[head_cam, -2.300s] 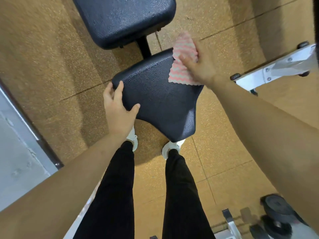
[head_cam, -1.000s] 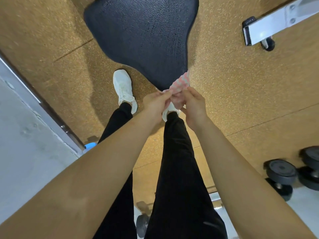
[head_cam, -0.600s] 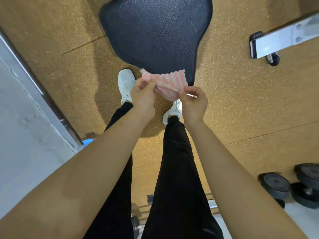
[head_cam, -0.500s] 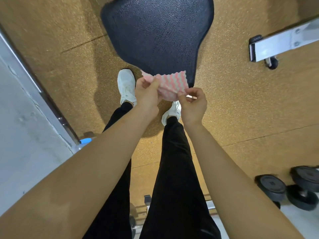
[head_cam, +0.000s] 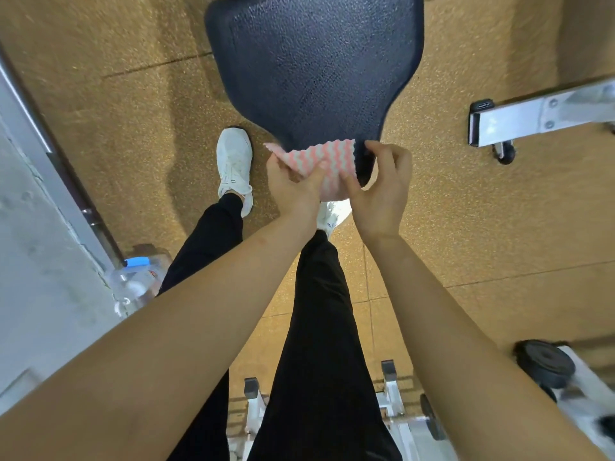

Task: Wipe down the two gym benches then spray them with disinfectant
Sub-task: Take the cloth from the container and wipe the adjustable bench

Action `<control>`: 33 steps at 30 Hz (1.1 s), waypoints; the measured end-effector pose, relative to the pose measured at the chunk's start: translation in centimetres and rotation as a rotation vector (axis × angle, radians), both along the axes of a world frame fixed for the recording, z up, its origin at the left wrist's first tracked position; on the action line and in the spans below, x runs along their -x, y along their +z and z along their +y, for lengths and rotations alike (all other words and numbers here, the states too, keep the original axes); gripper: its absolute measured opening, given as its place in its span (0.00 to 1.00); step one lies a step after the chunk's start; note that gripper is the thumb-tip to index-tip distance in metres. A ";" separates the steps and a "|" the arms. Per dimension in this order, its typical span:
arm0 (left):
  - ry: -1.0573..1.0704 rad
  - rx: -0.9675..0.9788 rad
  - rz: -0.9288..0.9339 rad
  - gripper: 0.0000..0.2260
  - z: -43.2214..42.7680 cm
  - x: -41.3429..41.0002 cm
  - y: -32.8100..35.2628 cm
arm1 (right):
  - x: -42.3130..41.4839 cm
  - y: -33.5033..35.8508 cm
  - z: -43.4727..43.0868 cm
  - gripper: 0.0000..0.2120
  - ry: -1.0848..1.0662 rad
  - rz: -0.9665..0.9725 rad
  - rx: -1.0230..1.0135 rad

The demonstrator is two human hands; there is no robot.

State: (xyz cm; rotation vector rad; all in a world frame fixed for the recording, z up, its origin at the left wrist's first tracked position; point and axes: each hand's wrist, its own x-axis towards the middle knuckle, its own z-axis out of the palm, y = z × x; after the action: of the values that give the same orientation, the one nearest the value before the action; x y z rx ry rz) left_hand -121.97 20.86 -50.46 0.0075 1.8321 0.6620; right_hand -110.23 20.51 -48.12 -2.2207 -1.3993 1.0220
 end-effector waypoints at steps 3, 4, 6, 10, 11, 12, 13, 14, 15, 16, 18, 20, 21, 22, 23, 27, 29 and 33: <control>0.019 0.005 0.067 0.36 1.5 1.4 -1.0 | 0.1 0.2 2.2 0.24 0.209 -0.099 -0.050; 0.040 0.011 0.075 0.38 2.4 2.1 -1.0 | 0.2 0.2 3.0 0.26 0.283 -0.128 -0.051; 0.103 0.005 0.079 0.44 4.1 3.5 -1.3 | 0.6 0.1 4.5 0.31 0.407 -0.161 -0.021; 0.163 -0.095 0.107 0.40 7.0 6.8 -1.5 | 2.1 0.1 6.8 0.41 0.599 -0.248 0.037; 0.154 -0.126 0.100 0.37 7.6 7.5 -1.5 | 2.6 0.1 7.3 0.43 0.630 -0.263 0.040; 0.128 -0.147 0.095 0.32 8.0 8.2 -1.5 | 3.1 0.1 7.8 0.44 0.652 -0.274 0.037; 0.100 -0.154 0.091 0.27 8.5 8.8 -1.5 | 3.6 0.0 8.4 0.45 0.669 -0.287 0.031; 0.071 -0.162 0.081 0.23 8.8 9.4 -1.6 | 4.1 -0.1 9.0 0.46 0.682 -0.303 0.029; 0.043 -0.173 0.077 0.22 9.2 10.0 -1.6 | 4.6 -0.2 9.7 0.47 0.690 -0.319 0.033; 0.011 -0.198 0.078 0.21 9.5 10.5 -1.7 | 5.0 -0.4 10.2 0.48 0.694 -0.334 0.042; -0.067 -0.235 0.134 0.17 10.3 11.6 -2.1 | 5.6 -0.6 11.0 0.50 0.695 -0.359 0.073; -0.152 -0.259 0.190 0.12 11.6 12.5 -2.2 | 5.8 -0.6 11.3 0.51 0.696 -0.385 0.102; -0.192 -0.269 0.208 0.11 12.5 12.9 -2.3 | 5.9 -0.4 11.4 0.51 0.698 -0.397 0.119; -0.227 -0.279 0.224 0.11 13.4 13.4 -2.3 | 6.0 -0.2 11.6 0.51 0.702 -0.406 0.138; -0.264 -0.284 0.245 0.10 14.4 13.9 -2.2 | 6.2 0.0 11.7 0.51 0.705 -0.411 0.161; -0.560 -0.318 0.313 0.07 18.3 15.1 -2.2 | 6.8 0.5 12.3 0.51 0.700 -0.427 0.259; -0.722 -0.322 0.349 0.09 19.8 15.8 -2.1 | 7.2 0.8 12.5 0.51 0.694 -0.423 0.313; -1.007 -0.379 0.333 0.13 21.1 16.9 -0.4 | 8.2 1.5 13.3 0.51 0.652 -0.418 0.433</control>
State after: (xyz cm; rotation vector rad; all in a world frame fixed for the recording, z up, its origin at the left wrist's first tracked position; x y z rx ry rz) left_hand -138.91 42.00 -50.91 1.2633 1.6899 0.2641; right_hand -118.42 33.83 -46.58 -2.4225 -2.3911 1.1830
